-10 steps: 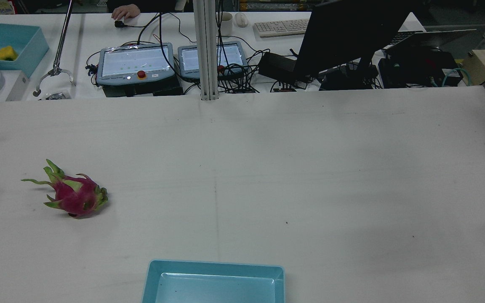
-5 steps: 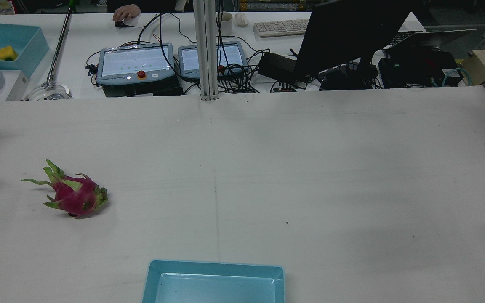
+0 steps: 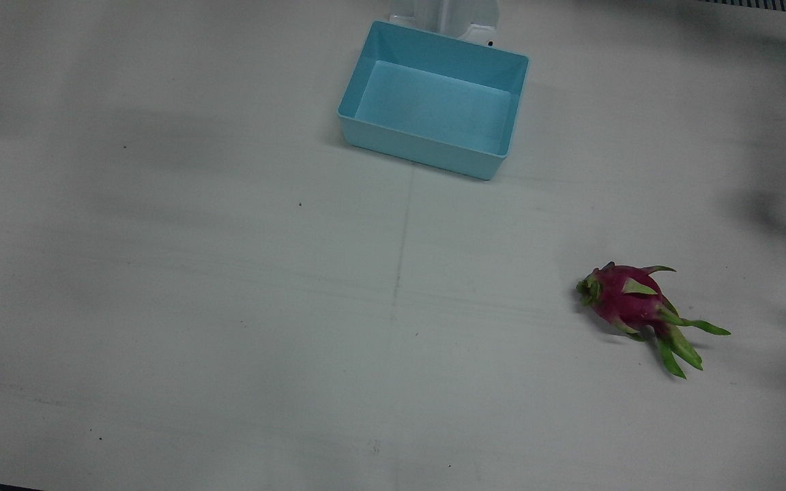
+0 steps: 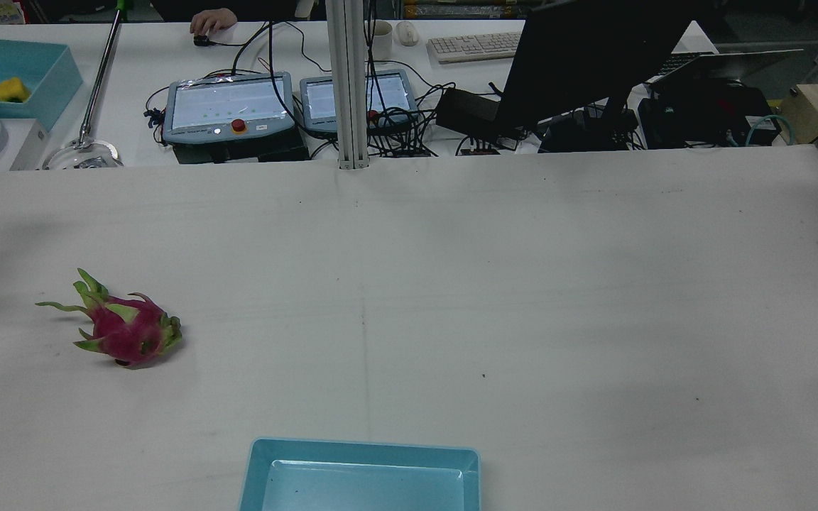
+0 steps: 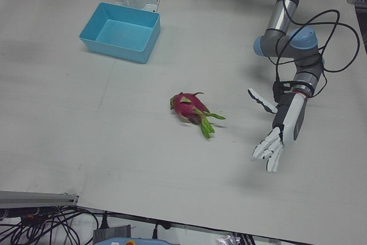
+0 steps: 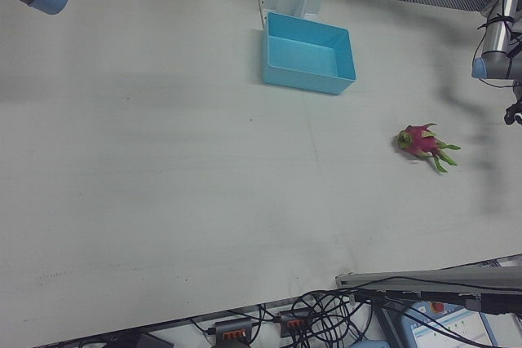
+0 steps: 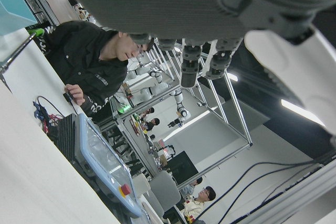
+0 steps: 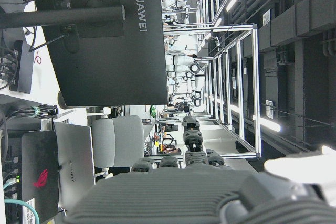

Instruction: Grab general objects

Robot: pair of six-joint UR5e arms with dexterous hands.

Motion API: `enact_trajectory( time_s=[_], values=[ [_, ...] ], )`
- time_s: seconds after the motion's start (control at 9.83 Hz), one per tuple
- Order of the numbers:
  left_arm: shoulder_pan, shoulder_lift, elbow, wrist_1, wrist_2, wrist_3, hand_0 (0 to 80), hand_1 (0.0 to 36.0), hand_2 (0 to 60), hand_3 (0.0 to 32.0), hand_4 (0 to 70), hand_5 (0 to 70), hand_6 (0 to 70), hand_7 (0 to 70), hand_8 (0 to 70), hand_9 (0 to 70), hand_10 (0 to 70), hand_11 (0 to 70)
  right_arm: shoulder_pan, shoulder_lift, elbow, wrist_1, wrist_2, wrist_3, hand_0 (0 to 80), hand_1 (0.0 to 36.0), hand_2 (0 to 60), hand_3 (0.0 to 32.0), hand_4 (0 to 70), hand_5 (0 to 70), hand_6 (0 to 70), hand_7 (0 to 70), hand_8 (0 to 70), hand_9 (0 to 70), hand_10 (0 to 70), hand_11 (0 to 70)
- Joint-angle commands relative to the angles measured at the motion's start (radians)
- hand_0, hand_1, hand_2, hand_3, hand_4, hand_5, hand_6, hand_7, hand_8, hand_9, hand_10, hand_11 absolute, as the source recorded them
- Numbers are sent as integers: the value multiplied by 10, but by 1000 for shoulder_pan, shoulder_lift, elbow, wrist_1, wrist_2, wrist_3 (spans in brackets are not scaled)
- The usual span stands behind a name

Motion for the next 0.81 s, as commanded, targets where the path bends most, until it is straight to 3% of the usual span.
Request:
enact_trajectory(
  time_s=[0.0,0.31,0.71],
  values=[
    [-2,9,-160,106,176,143,529,211,108,0,131,51,80,240,6,34,0,0,0,1,0,0,0,0,0,0,0,0,0,0,0,0,0,0,0,0],
    [1,26,-247,174,264,335,555,250,136,0,71,12,33,175,0,21,0,0,0,0,0,0,0,0,0,0,0,0,0,0,0,0,0,0,0,0],
    [88,26,-269,236,289,533,586,312,212,2,0,0,0,62,0,0,0,0,0,0,0,0,0,0,0,0,0,0,0,0,0,0,0,0,0,0]
  ],
)
